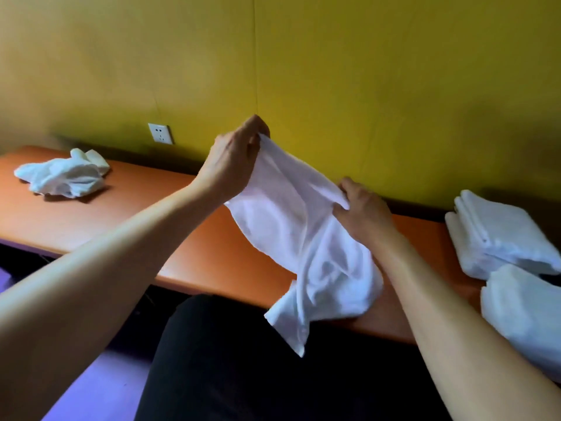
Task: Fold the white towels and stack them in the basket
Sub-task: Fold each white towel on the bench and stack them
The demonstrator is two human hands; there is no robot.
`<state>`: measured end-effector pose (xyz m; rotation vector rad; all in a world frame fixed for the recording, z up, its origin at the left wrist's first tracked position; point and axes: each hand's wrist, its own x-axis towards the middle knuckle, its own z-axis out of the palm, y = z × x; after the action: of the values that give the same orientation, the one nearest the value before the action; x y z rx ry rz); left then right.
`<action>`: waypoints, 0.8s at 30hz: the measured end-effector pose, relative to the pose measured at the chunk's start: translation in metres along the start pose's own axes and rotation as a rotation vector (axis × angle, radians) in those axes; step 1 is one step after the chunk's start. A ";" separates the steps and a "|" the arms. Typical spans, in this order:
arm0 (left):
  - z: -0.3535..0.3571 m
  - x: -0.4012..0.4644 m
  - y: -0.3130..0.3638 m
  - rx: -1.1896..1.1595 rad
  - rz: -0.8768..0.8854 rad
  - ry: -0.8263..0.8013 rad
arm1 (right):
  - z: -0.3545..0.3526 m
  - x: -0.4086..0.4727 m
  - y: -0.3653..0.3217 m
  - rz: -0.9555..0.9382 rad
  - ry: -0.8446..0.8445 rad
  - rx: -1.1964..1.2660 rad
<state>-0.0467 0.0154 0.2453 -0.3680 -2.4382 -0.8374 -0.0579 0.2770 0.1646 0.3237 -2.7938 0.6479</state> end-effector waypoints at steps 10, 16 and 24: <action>-0.016 0.016 0.060 -0.076 0.114 -0.111 | -0.002 -0.035 -0.054 -0.013 0.367 0.633; -0.022 0.010 0.071 -0.033 0.204 -0.170 | 0.030 -0.040 -0.071 0.086 0.440 0.465; -0.069 0.020 0.028 0.254 0.357 -0.165 | 0.018 -0.054 0.009 0.315 0.322 0.090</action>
<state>-0.0240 -0.0053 0.3161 -0.7711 -2.4824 -0.3524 -0.0130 0.2851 0.1299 -0.1962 -2.5262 0.8153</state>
